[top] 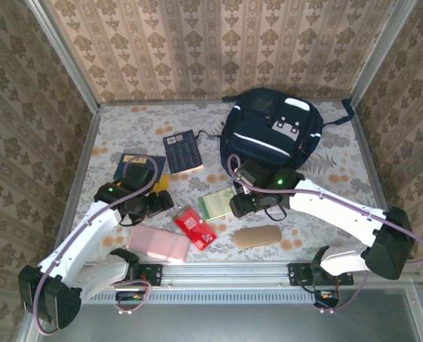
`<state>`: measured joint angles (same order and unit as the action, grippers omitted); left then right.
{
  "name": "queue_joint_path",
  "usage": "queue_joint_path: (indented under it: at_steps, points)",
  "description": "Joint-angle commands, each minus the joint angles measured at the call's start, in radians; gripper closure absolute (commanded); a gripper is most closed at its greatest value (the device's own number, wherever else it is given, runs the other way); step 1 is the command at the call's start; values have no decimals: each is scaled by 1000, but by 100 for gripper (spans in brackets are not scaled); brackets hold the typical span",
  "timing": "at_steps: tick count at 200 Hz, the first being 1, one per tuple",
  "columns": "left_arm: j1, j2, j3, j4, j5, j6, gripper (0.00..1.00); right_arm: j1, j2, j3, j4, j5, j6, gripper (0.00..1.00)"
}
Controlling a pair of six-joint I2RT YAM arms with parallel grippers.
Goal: Pack books, pencil case, and school supplies into a backpack
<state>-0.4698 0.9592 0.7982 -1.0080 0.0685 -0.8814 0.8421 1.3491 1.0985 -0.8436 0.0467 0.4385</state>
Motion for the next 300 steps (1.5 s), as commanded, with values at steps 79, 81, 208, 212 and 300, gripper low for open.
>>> queue_joint_path:
  at_steps: [79, 81, 208, 212, 300]
  points:
    - [-31, -258, -201, -214, 9, -709, 0, 0, 1, -17, 136, 220, 46, 28]
    - [-32, -256, -201, -210, 9, -715, 0, 0, -1, -20, 139, 219, 47, 28]
    - [-67, -24, -247, -114, 75, -733, 0, -1, -16, -30, 215, 266, -2, 28]
    - [-67, -20, -251, -104, 77, -735, 0, 1, -18, -33, 217, 267, -3, 28]
    - [-65, 105, -330, 69, 85, -744, 0, 1, -29, -65, 248, 258, -23, 28]
